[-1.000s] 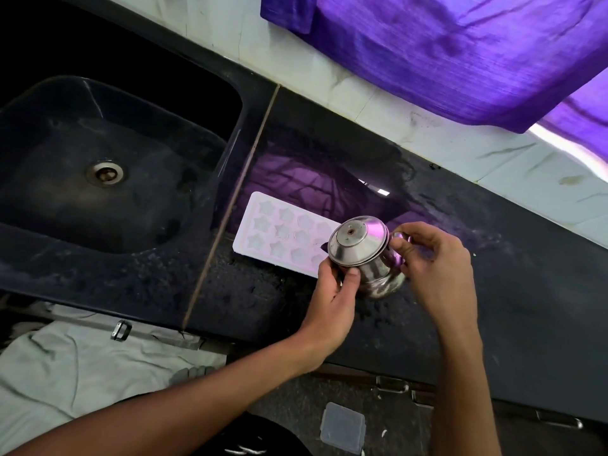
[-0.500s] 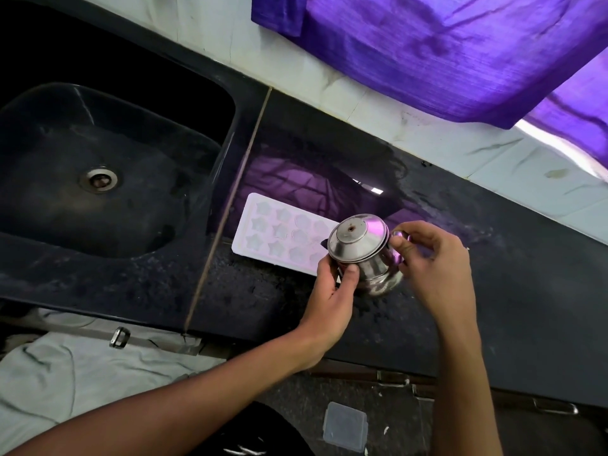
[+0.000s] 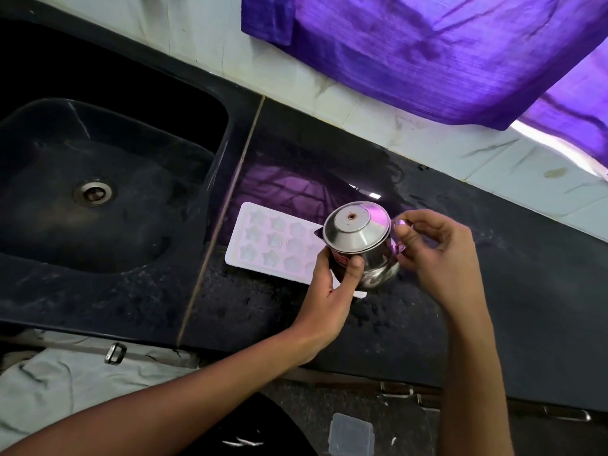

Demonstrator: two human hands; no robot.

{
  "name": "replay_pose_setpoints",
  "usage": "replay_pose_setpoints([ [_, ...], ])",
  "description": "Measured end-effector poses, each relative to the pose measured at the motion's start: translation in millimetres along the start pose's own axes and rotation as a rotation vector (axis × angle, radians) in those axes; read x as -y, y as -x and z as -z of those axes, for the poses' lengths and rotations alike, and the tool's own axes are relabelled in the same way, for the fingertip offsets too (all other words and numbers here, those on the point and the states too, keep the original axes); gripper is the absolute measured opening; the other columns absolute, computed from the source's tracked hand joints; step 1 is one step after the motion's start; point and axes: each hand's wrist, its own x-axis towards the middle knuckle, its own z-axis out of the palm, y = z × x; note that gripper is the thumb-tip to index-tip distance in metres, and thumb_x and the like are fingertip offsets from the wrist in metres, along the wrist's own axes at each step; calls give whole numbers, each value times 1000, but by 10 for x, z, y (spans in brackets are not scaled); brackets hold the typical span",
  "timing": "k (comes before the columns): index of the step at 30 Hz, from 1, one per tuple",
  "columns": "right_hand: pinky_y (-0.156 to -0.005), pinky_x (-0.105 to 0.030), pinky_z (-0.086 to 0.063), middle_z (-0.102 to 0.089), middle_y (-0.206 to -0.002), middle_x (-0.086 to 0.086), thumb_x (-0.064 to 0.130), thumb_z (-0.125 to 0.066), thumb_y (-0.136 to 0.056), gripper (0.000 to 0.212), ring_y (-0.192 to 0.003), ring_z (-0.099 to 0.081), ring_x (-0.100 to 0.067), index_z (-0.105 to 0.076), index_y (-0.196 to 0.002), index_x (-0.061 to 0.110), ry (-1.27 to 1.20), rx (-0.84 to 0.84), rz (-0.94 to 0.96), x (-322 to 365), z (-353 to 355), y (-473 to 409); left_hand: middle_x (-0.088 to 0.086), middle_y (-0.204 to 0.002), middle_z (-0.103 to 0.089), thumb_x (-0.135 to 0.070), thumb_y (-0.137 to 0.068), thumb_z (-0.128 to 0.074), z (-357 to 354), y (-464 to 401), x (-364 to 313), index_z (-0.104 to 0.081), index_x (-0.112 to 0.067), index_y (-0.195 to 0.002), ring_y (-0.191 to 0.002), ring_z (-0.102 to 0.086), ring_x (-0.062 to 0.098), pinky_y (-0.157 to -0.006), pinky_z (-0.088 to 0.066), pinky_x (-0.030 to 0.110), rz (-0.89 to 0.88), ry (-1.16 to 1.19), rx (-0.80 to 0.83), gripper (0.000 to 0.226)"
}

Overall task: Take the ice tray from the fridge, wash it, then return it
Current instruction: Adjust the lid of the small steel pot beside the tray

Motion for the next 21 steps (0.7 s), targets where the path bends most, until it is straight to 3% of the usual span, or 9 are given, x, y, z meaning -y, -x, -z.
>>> replay_pose_setpoints([
  [5,-68,-46,-59,-69,-77,9,22,-67,-86,8,-69,-67,-11,-68,-83,29,15,23,19,-6,-110,-177,-7,-132,-54,-55,-79,-43,29,-141,-23,-40,-18,-135,-118,-50,-1,-94,-40,10,-5,5,-42,67],
  [9,-73,-47,-58,-70,-79,11,28,-70,-83,4,-76,-67,-8,-68,-82,32,28,49,37,-56,-192,-362,-7,-127,-58,-47,-92,-42,50,-274,-13,-45,-18,-130,-107,-52,-8,-79,-41,0,19,-6,-92,48],
  [13,-74,-45,-57,-70,-79,10,29,-69,-83,3,-81,-67,-9,-68,-81,32,66,83,88,-46,-253,-504,-8,-123,-59,-48,-94,-38,82,-377,-21,-45,-19,-127,-104,-52,-9,-72,-41,1,43,-4,-106,44],
  [16,-74,-44,-57,-70,-80,10,29,-68,-84,3,-80,-67,-9,-69,-82,30,104,104,112,-23,-284,-583,-6,-126,-59,-49,-94,-37,93,-438,-35,-45,-17,-129,-107,-52,-6,-77,-41,8,48,-5,-123,48],
  [21,-74,-43,-57,-69,-78,11,27,-69,-83,5,-71,-64,-10,-68,-80,30,126,102,115,28,-311,-670,-6,-124,-59,-48,-96,-37,80,-511,-66,-46,-16,-129,-98,-52,-10,-70,-41,4,76,-6,-142,47],
])
